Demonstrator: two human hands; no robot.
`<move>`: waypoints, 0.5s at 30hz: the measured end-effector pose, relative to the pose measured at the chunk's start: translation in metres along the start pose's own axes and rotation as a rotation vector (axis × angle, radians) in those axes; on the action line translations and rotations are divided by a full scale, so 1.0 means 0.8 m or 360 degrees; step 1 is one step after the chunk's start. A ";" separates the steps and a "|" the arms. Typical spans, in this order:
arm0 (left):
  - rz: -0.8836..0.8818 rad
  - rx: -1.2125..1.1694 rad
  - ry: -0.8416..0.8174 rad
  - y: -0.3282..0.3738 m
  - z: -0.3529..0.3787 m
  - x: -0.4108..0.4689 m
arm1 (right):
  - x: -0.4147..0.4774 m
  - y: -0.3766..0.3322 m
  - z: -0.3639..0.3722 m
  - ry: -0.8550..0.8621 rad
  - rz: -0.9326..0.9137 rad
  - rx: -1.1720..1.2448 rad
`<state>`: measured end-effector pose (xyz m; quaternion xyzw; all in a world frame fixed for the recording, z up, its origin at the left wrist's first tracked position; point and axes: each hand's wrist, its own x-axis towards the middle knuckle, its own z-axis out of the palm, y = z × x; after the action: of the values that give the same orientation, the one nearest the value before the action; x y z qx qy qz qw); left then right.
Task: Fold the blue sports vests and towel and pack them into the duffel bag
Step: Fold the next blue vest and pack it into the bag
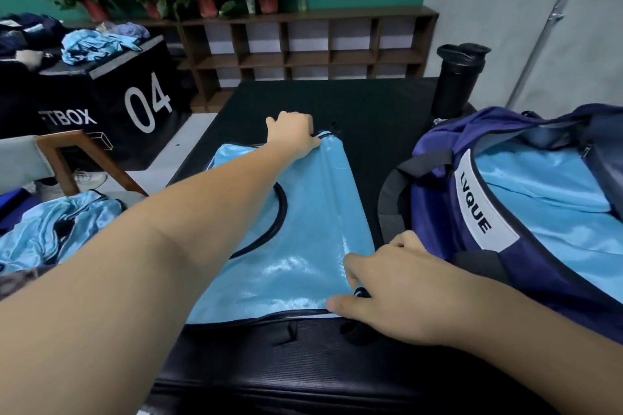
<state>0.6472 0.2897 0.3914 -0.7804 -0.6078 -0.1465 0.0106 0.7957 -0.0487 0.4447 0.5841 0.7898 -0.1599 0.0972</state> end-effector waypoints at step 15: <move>0.0482 -0.0457 -0.0229 -0.020 -0.139 -0.251 | 0.008 0.016 0.017 0.0270 -0.0566 -0.0215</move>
<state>0.5638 0.0825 0.4469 -0.8647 -0.4557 -0.1721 -0.1222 0.8055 -0.0446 0.4280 0.4390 0.8948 -0.0713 0.0396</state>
